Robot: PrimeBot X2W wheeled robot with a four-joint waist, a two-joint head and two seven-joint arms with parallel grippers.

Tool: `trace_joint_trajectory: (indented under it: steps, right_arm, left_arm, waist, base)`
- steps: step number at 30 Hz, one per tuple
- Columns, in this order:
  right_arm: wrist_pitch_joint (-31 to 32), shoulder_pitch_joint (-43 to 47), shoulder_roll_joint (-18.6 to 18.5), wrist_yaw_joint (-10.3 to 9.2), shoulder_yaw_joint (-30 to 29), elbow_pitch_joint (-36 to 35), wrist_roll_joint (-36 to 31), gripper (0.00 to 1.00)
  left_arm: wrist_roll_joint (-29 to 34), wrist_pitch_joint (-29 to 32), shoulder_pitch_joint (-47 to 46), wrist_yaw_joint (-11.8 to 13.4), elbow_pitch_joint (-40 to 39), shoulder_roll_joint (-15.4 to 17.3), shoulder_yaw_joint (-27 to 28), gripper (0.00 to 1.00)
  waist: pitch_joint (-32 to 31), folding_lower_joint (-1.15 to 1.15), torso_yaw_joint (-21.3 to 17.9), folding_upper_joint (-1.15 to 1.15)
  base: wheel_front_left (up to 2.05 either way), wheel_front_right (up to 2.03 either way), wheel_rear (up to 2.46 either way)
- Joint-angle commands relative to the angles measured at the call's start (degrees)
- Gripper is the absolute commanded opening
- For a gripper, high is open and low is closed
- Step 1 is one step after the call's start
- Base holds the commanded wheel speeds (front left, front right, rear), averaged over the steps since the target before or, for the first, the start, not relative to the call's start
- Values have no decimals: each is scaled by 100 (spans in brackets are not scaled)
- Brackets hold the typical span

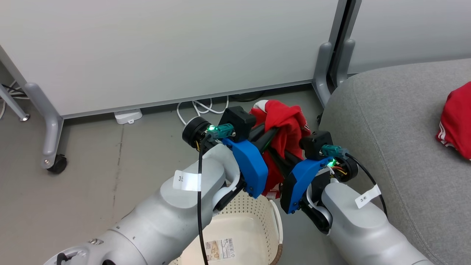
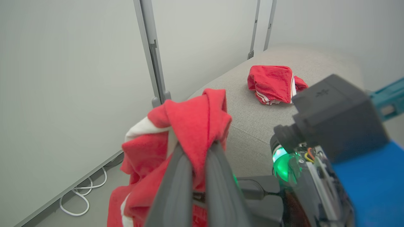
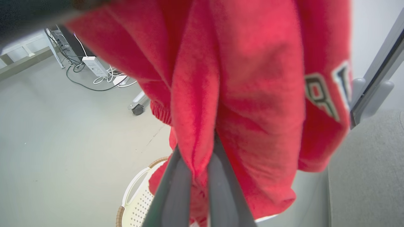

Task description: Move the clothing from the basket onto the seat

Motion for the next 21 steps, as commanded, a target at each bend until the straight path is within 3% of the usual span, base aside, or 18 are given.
trace_joint_trajectory:
  steps: [1,18,19,20,21]
  right_arm:
    - [-48,-93,-1,1,41,51,46,0]
    - [-253,-166,-1,1,378,331,511,0]
    - [-259,-168,-1,1,396,348,536,0]
    - [-266,-172,-1,1,413,362,549,0]
    - [-273,-178,-1,1,428,375,577,0]
  left_arm:
    - [-34,-33,-68,-3,19,-5,0,0]
    - [-124,-63,51,-3,54,-6,-30,2]
    - [-118,-69,49,-3,64,-6,-29,28]
    - [-109,-73,47,-3,75,-5,-18,75]
    - [-104,-77,50,-3,79,-6,-8,95]
  waist:
    - [-2,0,-12,-1]
    - [-107,0,-145,-1]
    - [-114,0,-145,-1]
    - [-119,0,-145,-1]
    - [-120,0,-146,-1]
  base:
    - [0,0,0]
    - [0,0,0]
    - [0,0,0]
    - [0,0,0]
    - [0,0,0]
